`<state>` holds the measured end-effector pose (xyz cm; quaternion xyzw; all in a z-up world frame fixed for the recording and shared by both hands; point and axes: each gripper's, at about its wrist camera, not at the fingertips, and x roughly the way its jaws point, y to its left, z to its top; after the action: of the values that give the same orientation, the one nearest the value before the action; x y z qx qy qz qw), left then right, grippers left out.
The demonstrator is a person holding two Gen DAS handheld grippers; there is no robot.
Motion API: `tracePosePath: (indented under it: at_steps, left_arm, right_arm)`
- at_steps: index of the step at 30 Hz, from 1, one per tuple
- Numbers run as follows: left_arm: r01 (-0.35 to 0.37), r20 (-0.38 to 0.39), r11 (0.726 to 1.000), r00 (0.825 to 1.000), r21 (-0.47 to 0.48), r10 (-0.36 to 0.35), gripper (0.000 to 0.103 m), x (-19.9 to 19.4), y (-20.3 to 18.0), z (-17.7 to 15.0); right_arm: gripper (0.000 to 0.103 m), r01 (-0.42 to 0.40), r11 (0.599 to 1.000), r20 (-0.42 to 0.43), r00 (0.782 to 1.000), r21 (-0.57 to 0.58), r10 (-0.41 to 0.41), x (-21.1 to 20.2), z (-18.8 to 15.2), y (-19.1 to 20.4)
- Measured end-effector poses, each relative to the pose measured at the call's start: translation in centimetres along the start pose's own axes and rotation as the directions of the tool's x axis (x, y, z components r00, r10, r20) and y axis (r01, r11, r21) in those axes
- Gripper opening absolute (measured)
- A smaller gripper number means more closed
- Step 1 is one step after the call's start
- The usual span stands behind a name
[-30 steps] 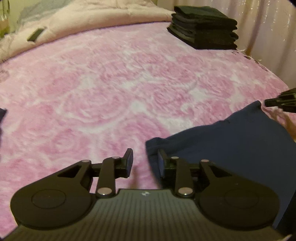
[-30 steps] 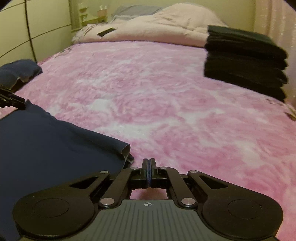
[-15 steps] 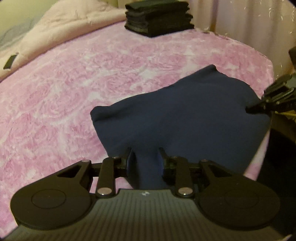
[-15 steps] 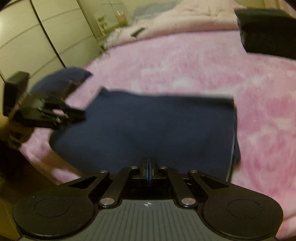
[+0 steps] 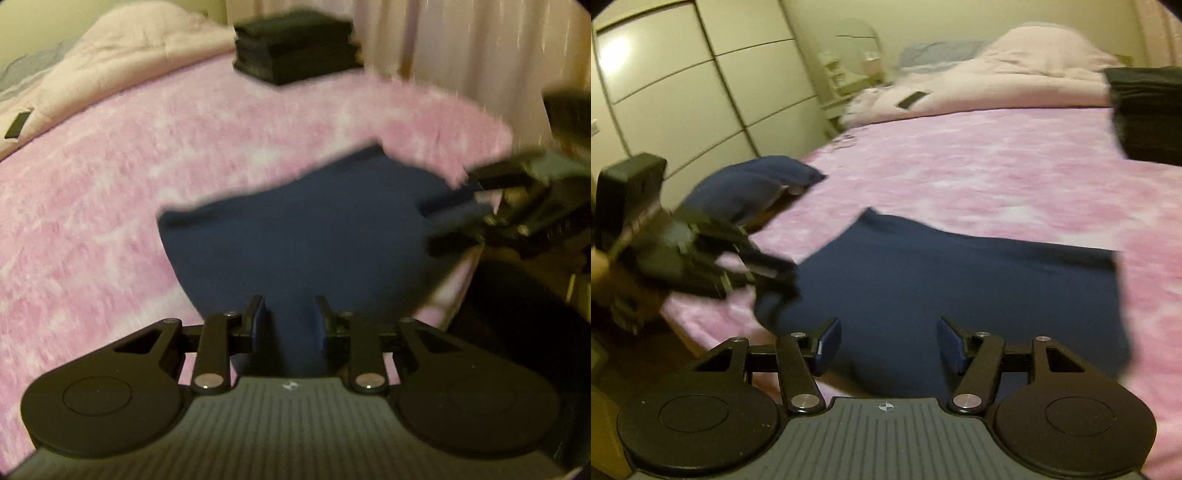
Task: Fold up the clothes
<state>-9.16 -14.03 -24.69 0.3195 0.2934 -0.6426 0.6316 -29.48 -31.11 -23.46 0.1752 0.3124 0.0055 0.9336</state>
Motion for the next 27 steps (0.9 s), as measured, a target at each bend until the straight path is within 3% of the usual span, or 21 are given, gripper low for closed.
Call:
tracePosePath:
  at_steps: [3, 6, 10, 14, 18, 20, 23, 27]
  left_arm:
    - [-0.025, 0.009, 1.000, 1.000, 0.012, 0.025, 0.024, 0.8, -0.8, -1.2]
    - [-0.026, 0.003, 1.000, 1.000, 0.013, 0.026, 0.024, 0.4, -1.0, -1.1]
    - [-0.003, -0.003, 1.000, 1.000, 0.006, 0.003, 0.024, -0.3, -0.3, 0.7]
    - [-0.009, 0.023, 1.000, 1.000, 0.009, 0.008, 0.024, 0.1, 0.8, 3.4]
    - [-0.021, -0.039, 0.999, 0.999, 0.026, 0.022, 0.025, 3.6, 2.4, 4.3]
    - [-0.024, -0.044, 0.998, 0.999, 0.060, 0.026, 0.028, 5.0, 3.0, 3.5]
    - [-0.004, -0.036, 1.000, 0.999, 0.005, 0.005, 0.029, 4.8, 4.6, 3.8]
    - [-0.047, -0.025, 0.998, 0.999, -0.052, 0.045, 0.028, 5.7, 7.2, 5.4]
  right_arm:
    - [0.058, 0.004, 0.998, -0.062, 0.998, -0.057, -0.008, 2.8, -1.2, 0.0]
    - [0.058, 0.004, 0.994, -0.075, 0.997, -0.108, -0.012, 1.0, -2.8, -1.3]
    - [0.058, 0.073, 0.996, -0.133, 0.988, -0.051, -0.079, -2.1, -2.9, -3.9]
    - [0.058, 0.115, 0.991, -0.049, 0.993, 0.062, -0.112, -4.4, -0.5, -6.6]
    - [0.058, 0.099, 0.992, -0.070, 0.993, 0.074, -0.094, -2.1, 0.2, -7.9]
    - [0.058, 0.128, 0.991, -0.128, 0.984, 0.044, -0.122, -0.6, -0.8, -9.0]
    - [0.058, 0.102, 0.993, -0.112, 0.989, 0.055, -0.095, -1.4, -0.7, -10.1]
    - [0.058, 0.152, 0.988, -0.085, 0.985, 0.005, -0.151, -0.3, 2.3, -11.4]
